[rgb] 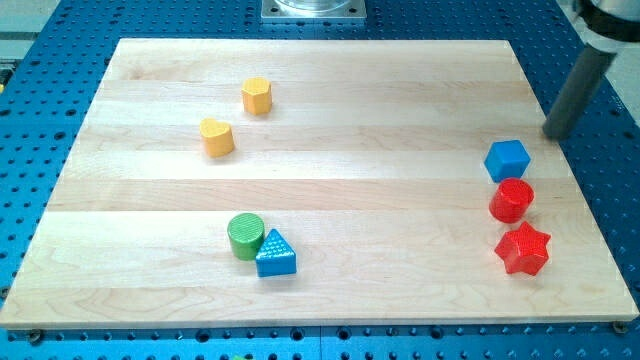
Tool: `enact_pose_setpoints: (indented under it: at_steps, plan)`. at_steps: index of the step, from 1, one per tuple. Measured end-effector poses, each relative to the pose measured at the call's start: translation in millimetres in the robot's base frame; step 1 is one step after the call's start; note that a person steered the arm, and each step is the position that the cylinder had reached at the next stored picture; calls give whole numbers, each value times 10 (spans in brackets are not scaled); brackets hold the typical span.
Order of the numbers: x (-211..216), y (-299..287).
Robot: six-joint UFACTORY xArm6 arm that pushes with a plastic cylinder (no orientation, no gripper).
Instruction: Make a group of all the blocks towards bottom center
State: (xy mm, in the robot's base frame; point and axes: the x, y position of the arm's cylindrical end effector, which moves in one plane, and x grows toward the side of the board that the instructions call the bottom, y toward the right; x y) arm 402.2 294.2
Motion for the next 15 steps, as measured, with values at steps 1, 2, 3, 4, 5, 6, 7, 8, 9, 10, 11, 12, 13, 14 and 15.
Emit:
enact_pose_setpoints:
  at_steps: [1, 2, 3, 4, 5, 6, 7, 8, 9, 10, 11, 12, 13, 14, 15]
  plan:
    - [616, -1386]
    - [802, -2279]
    - [825, -1523]
    - [1200, -1894]
    - [1369, -2672]
    - [730, -1997]
    - [257, -723]
    - [381, 139]
    - [892, -579]
    - [980, -2230]
    - [918, -1900]
    - [889, -881]
    - [1184, -1423]
    - [1375, -2175]
    - [1360, -2197]
